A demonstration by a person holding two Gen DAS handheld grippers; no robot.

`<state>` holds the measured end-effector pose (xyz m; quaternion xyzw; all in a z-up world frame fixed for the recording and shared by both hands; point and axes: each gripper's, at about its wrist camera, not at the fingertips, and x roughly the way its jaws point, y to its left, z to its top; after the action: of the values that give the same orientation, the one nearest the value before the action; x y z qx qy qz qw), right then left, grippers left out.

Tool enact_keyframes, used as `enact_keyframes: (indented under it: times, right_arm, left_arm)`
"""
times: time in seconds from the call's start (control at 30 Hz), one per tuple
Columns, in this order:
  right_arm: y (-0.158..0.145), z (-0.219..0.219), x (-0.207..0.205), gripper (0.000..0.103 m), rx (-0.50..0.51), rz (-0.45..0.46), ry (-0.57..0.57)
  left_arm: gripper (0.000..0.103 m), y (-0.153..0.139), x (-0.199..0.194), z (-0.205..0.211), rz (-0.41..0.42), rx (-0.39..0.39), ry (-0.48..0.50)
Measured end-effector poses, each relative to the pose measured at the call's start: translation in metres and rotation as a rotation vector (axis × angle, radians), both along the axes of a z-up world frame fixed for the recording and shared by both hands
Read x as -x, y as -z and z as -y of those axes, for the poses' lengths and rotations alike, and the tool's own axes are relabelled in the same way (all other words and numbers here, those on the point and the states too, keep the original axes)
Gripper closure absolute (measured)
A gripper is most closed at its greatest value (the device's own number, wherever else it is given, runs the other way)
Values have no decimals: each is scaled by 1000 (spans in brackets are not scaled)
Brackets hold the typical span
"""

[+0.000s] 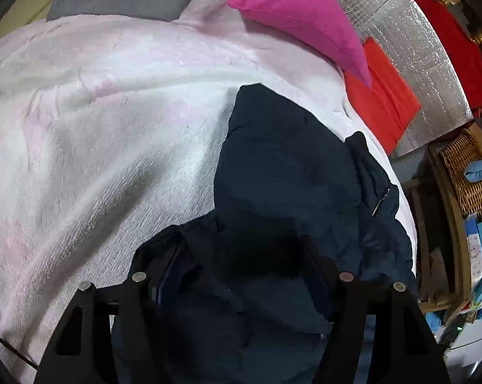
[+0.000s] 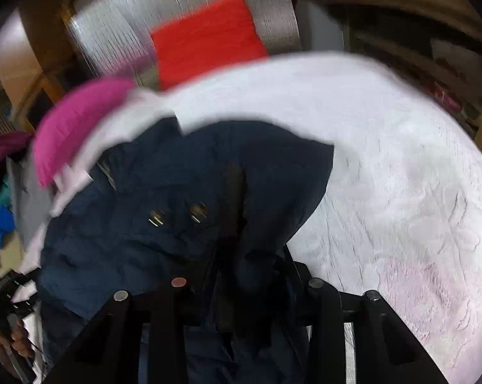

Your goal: Fold large clothes

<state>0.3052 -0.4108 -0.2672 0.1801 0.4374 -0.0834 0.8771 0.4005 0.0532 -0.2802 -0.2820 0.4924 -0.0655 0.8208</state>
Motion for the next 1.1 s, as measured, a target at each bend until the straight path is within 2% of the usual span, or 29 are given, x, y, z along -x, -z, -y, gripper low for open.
enact_keyframes:
  times: [0.03,0.1,0.13,0.2,0.33,0.43,0.53,0.63,0.77,0.9,0.93,1.0,1.1]
  right_arm:
    - [7,3,-2,53,-19,-34,5]
    - [6,8,-1,49,-65,-26,12]
    - [3,9,1,40,-75,-25,-3]
    - [-1,15,9,31,-102,-20,-17]
    - [-7,20,24,31,-131,9,-8]
    - [-12,29,35,31,-161,34,11]
    - [-13,41,40,30,-200,68,55]
    - [-12,49,27,27,-253,92,63]
    - [-3,48,5,26,-320,84,38]
    - [9,34,-19,24,-263,18,5]
    - [11,30,-21,27,-255,8,-3]
    - [4,21,-21,35,-203,13,-25]
    - [-13,15,-14,36,-178,73,-61]
  left_arm:
    - [33,-2,1,2,1,-10,4]
    - [31,-3,3,3,-2,-20,20]
    - [31,-4,4,2,-4,-15,26]
    - [31,-6,8,0,-4,-9,28]
    - [31,-17,22,-7,37,-1,6]
    - [30,-28,32,-11,102,-11,-25]
    - [29,-40,36,-5,163,-56,-27]
    - [27,-46,36,6,202,-107,-8]
    - [27,-43,25,27,189,-161,40]
    - [26,-30,13,45,130,-231,71]
    - [26,-27,11,48,112,-245,83]
    - [25,-25,9,54,108,-272,96]
    - [24,-28,7,55,114,-271,91]
